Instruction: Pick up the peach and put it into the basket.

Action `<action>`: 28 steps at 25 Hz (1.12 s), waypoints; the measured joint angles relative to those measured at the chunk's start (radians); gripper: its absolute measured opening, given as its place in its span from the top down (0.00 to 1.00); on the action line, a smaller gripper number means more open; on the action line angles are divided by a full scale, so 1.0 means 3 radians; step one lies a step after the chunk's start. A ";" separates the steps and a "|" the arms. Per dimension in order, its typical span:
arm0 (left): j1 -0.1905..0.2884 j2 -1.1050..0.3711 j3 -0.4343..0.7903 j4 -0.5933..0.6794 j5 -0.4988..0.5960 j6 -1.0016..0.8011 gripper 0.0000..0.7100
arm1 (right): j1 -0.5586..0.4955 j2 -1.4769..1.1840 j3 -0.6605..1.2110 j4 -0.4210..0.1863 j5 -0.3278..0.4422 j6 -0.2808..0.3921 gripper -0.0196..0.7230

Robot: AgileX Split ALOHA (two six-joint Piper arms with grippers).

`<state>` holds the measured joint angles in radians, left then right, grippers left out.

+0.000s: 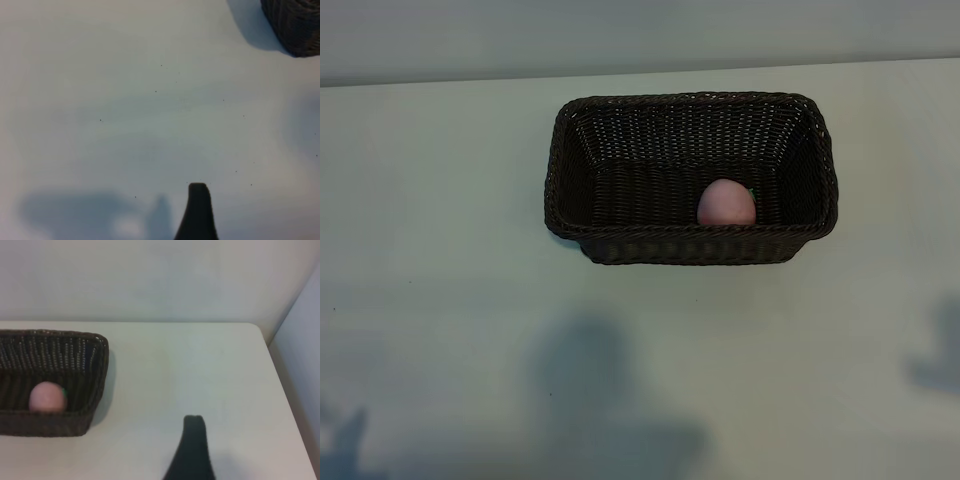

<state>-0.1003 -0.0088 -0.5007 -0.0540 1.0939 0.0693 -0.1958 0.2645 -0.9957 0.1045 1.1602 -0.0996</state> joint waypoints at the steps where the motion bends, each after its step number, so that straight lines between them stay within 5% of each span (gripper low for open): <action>1: 0.0000 0.0000 0.0000 0.0000 0.0000 0.0000 0.17 | 0.0018 -0.0140 0.0132 -0.0014 -0.0023 0.0012 0.17; 18: 0.0000 0.0000 0.0000 0.0000 0.0000 0.0005 0.17 | 0.0030 -0.0908 0.1597 -0.0064 -0.0295 0.0034 0.17; 28: 0.0000 0.0000 0.0000 0.0000 0.0000 0.0005 0.17 | 0.0030 -0.0908 0.1686 -0.0079 -0.0298 0.0034 0.17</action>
<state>-0.1003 -0.0088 -0.5007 -0.0540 1.0939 0.0708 -0.1866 -0.0078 -0.4898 0.0807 1.0708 -0.0893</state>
